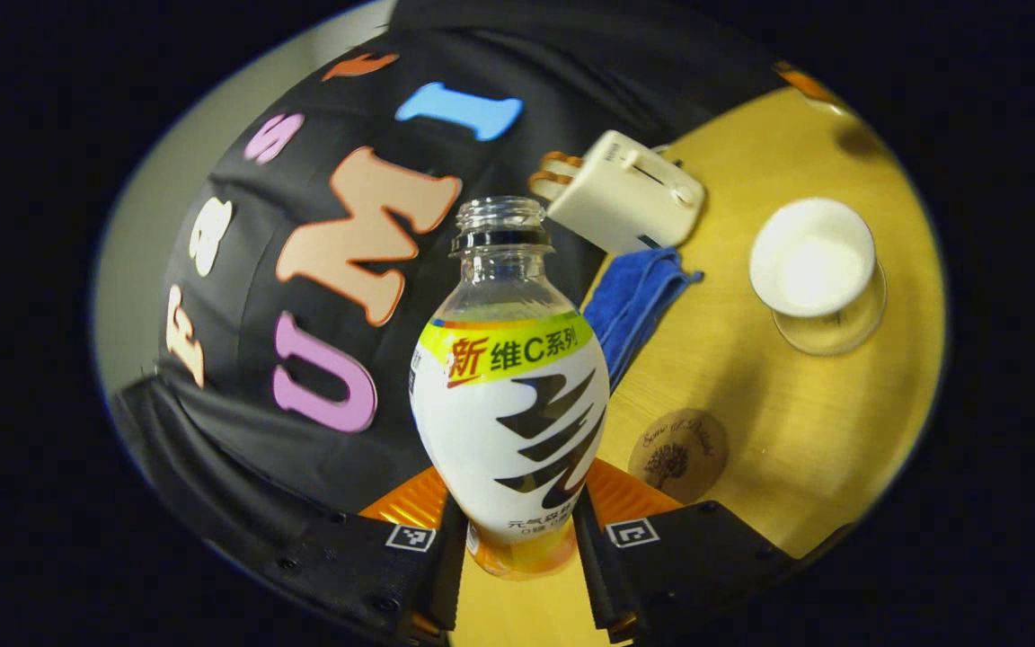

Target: Open the teacup lid with one hand, grasp the water bottle and pour water into the teacup with the other hand; after pouring, place the water bottle on the coaster and then close the teacup lid.

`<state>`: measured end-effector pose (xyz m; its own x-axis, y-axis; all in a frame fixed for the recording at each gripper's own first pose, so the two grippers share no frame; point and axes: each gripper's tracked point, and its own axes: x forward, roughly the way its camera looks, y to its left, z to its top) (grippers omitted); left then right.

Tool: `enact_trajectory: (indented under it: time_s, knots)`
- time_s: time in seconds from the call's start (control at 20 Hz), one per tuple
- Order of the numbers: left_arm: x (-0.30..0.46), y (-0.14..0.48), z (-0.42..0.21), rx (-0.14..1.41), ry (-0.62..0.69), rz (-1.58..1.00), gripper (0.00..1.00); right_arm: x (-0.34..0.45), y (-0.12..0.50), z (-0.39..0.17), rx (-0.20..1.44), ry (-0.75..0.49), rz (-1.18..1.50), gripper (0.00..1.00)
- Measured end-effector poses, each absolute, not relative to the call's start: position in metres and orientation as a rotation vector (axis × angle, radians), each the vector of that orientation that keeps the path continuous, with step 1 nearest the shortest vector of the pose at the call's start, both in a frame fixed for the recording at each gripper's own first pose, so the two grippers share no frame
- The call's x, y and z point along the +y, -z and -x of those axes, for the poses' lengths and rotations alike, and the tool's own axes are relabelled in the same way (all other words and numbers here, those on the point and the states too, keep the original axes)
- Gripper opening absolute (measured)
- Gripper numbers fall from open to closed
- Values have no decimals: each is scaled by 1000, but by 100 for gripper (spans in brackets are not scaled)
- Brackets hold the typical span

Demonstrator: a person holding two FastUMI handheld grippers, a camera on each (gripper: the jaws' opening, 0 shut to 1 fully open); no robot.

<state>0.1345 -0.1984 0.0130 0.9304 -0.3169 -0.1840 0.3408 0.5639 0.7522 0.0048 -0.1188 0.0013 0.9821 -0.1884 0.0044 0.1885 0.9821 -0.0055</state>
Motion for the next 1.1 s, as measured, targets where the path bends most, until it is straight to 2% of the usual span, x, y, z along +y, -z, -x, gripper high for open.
enact_trajectory:
  time_s: [0.15, 0.3, 0.45, 0.55, 0.65, 1.1]
  knots:
    - [-208, -10, -132, 24, 376, -604, 53, -119, -1, -5, -2, 189, 6, 30]
    - [-228, -8, -126, 54, 458, -306, 53, -119, -1, -5, -3, 189, 7, 31]
    - [-244, -4, -123, 79, 481, -115, 51, -119, -1, -5, -3, 189, 7, 30]
    - [-252, 0, -125, 82, 493, -52, 53, -119, -1, -5, -3, 189, 7, 32]
    - [-258, 7, -131, 86, 507, -16, 54, -119, -1, -5, -2, 190, 7, 30]
    - [-270, 39, -140, 157, 515, -28, 56, -119, -1, -5, -2, 190, 7, 31]
